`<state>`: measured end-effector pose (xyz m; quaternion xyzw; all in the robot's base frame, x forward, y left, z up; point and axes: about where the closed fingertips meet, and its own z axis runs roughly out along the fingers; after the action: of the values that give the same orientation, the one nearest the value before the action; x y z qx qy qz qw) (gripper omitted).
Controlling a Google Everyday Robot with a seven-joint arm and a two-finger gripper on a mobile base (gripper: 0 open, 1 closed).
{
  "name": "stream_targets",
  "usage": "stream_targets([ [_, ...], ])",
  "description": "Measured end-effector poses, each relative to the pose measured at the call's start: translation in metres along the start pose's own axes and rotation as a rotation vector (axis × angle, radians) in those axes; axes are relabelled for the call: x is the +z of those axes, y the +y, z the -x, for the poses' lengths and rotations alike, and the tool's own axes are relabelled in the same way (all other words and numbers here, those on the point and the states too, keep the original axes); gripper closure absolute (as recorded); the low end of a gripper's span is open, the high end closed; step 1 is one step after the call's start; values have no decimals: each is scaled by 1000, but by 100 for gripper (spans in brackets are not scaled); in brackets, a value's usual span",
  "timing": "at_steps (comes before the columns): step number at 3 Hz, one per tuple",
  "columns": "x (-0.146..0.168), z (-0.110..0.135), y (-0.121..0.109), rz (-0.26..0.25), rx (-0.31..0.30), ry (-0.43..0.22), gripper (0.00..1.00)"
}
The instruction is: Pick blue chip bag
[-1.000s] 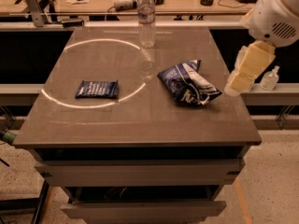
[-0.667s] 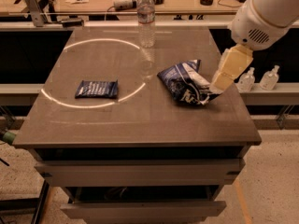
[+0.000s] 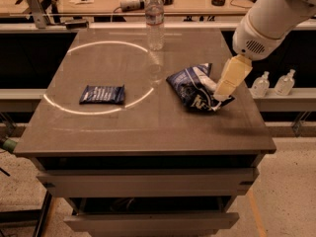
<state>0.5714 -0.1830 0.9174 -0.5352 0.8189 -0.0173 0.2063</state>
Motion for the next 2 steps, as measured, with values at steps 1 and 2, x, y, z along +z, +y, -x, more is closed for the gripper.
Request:
stream_targets([
  [1,17,-2,1,32,0,19,0],
  [2,32,-1,6,59,-14,29,0],
])
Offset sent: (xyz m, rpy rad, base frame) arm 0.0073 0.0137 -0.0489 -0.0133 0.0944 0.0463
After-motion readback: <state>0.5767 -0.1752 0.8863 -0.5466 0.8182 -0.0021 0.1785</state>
